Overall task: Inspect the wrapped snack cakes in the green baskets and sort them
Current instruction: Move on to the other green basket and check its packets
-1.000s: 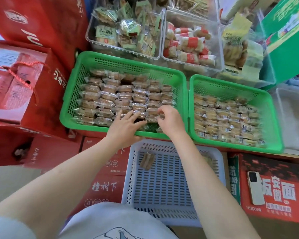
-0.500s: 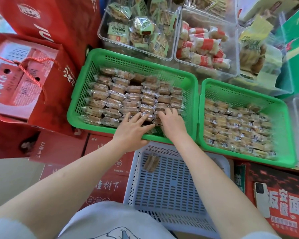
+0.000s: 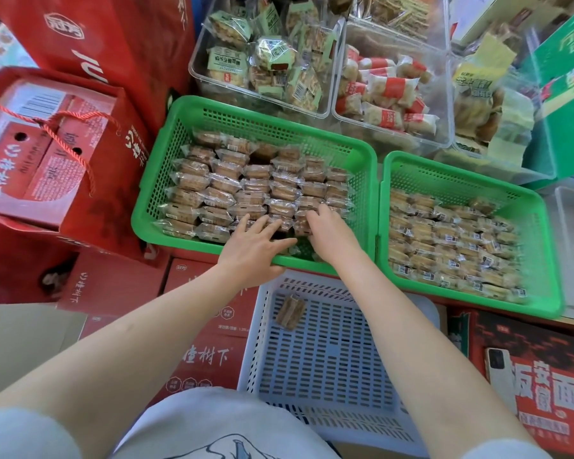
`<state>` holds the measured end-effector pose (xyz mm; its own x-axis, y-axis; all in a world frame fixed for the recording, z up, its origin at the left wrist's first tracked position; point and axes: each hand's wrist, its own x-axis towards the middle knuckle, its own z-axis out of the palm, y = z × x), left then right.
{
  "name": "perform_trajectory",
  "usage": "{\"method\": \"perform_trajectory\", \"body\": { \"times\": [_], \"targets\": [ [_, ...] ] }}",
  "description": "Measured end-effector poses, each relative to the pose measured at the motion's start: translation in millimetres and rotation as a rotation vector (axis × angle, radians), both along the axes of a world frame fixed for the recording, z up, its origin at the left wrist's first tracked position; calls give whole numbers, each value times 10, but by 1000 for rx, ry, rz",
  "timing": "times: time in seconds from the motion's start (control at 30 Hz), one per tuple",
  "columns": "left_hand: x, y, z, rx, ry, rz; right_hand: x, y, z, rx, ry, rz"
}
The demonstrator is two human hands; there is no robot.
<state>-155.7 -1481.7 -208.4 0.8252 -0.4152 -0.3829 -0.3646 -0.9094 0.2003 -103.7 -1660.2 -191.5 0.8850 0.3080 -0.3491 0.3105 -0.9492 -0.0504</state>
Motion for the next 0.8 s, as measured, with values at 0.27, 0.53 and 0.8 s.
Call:
{"method": "perform_trajectory", "body": {
  "times": [0.27,0.53,0.8],
  "targets": [
    [-2,-9,29,2,13,11,-81,17,88,122,50,-73],
    [-16,32,77,-123,46,33,-405,-232,643,662,-105,-566],
    [-429,-70,885,-1435,722,865,-1081,-211,933,1421,257,-951]
  ]
}}
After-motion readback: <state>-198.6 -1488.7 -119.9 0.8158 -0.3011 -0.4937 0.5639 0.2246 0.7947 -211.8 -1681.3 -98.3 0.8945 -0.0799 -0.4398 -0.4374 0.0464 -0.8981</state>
